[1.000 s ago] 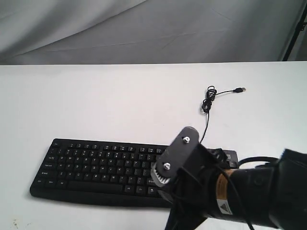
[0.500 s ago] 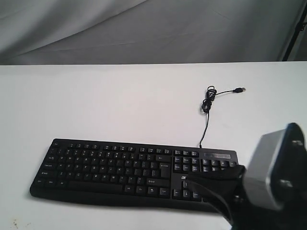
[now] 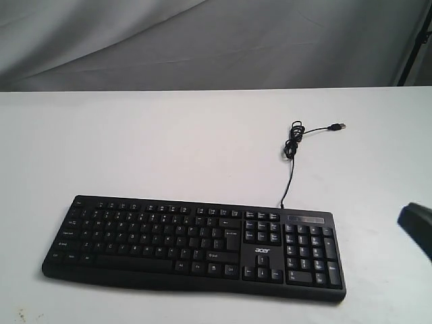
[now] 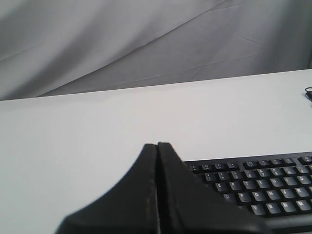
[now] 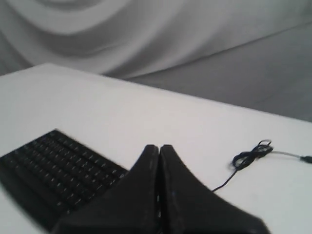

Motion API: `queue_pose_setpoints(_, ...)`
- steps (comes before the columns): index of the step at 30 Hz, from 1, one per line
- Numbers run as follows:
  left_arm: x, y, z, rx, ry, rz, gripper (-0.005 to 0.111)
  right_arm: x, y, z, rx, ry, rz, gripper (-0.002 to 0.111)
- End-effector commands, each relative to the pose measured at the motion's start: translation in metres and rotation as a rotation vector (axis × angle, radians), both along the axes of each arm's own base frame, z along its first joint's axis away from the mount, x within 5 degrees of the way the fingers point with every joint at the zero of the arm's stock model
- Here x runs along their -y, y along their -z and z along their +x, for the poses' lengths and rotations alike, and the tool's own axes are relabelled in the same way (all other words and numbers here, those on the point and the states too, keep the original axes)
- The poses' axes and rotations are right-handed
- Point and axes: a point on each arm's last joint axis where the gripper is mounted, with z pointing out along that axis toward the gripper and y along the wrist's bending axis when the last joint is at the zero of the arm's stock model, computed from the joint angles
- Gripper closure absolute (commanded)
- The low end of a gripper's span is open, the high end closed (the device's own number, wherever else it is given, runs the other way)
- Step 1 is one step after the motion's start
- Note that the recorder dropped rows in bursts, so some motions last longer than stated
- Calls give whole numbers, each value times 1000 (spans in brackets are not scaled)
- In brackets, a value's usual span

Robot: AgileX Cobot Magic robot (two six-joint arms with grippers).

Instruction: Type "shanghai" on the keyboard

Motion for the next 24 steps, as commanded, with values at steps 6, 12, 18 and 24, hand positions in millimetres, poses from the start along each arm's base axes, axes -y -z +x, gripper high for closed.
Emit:
queue_pose_setpoints(6, 0, 1, 0, 4, 4, -3, 107, 27, 10, -17, 136, 213, 79, 108)
queue_pose_setpoints(12, 0, 1, 0, 4, 4, -3, 107, 30, 16, -23, 107, 229, 64, 108)
queue_pose_setpoints(18, 0, 1, 0, 4, 4, -3, 107, 32, 27, -24, 5, 245, 2, 108)
queue_pose_setpoints(24, 0, 1, 0, 4, 4, -3, 107, 33, 33, -24, -61, 255, -31, 108)
